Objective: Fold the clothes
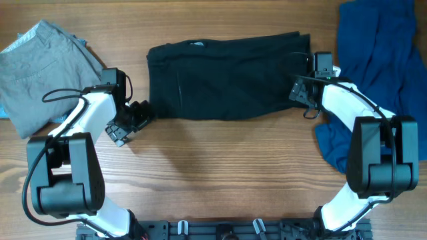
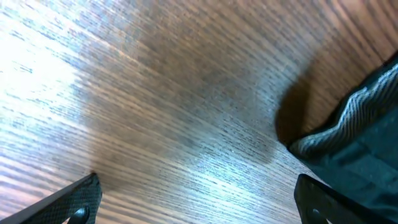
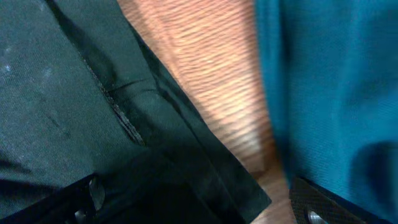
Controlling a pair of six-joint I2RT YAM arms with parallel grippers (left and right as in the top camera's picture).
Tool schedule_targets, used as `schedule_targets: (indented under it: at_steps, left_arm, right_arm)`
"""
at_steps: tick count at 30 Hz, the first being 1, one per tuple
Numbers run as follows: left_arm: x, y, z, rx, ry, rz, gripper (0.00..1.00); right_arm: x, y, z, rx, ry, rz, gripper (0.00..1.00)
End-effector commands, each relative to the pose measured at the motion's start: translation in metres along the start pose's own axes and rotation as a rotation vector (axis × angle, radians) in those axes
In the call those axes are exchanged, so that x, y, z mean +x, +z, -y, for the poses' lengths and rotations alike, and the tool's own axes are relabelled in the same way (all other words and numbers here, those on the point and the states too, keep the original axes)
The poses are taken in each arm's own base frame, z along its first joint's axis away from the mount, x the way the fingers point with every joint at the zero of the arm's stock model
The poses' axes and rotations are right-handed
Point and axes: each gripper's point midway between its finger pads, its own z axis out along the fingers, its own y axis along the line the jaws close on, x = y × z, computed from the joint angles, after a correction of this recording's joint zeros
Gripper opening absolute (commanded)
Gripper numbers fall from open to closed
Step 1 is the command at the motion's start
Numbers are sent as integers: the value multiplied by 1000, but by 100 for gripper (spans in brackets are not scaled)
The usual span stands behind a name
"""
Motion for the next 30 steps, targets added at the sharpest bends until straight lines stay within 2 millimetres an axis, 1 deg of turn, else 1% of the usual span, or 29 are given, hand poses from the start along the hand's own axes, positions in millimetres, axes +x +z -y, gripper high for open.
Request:
schedule_targets:
  at_steps: [1,2,3,4,5,7,8,9,10,11,12,14,15,16,17,18,19,20,22,23,24,25,26,27,28,29,30]
  left_arm:
    - [-7,-1,14,88,106,30,100]
    - [-13,-4,22,125,138,56,100]
    - [-22,-9,31,162,153,100,100]
    - [-29,-13,40,199,163,130,100]
    - [-37,-19,59,291,186,162,100]
    - [-45,-27,78,379,214,199,100]
    - [-49,-30,83,399,211,220,100]
    - [-54,-31,86,411,218,243,100]
    - [-59,-31,89,422,223,262,100]
    - [-64,-30,93,433,228,277,100]
    - [-65,-28,98,457,240,278,100]
    - [-62,-20,114,522,272,253,100]
    - [-60,-14,117,533,281,244,100]
    - [-58,0,123,534,296,228,97]
    - [-55,8,125,529,302,214,96]
    - [-50,16,126,521,308,194,92]
    - [-43,25,129,513,319,171,85]
    - [-38,28,134,516,338,168,72]
    - [-35,27,140,523,355,171,59]
    - [-33,28,141,519,359,170,47]
    - [-33,28,141,519,359,169,25]
    - [-35,27,139,518,352,171,12]
    - [-37,25,136,517,344,173,4]
    - [-41,21,132,515,331,178,4]
    - [-45,13,126,513,311,187,4]
    - [-52,1,117,497,286,209,4]
    - [-55,-9,110,484,269,223,4]
  right_arm:
    - [11,1,35,161,-27,-25,100]
    - [-5,-14,29,117,-33,14,100]
    - [-23,-33,20,52,-42,62,100]
    - [-41,-58,9,-36,-49,114,100]
    - [-57,-88,-7,-162,-74,170,100]
    - [-68,-123,-21,-293,-81,236,100]
    - [-70,-137,-27,-355,-83,254,100]
    - [-69,-149,-36,-423,-91,259,100]
    - [-64,-156,-45,-494,-104,245,100]
    - [-58,-159,-53,-545,-115,218,100]
    - [-53,-160,-56,-567,-120,195,100]
    - [-46,-159,-56,-574,-108,159,100]
    - [-44,-158,-56,-573,-97,146,100]
    - [-40,-157,-55,-568,-98,133,100]
    - [-38,-156,-54,-565,-99,121,100]
    - [-34,-156,-54,-568,-103,106,100]
    - [-32,-157,-56,-582,-106,97,100]
    - [-32,-157,-56,-584,-108,98,100]
    - [-30,-159,-60,-610,-113,88,99]
    - [-28,-161,-63,-633,-116,78,99]
    - [-26,-161,-64,-637,-118,72,99]
    - [-25,-160,-65,-637,-121,67,98]
    - [-23,-158,-68,-638,-128,60,97]
    - [-20,-156,-71,-640,-142,50,96]
    - [-13,-157,-82,-677,-197,35,94]
    - [-3,-156,-94,-712,-241,8,90]
    - [7,-155,-106,-739,-283,-19,82]
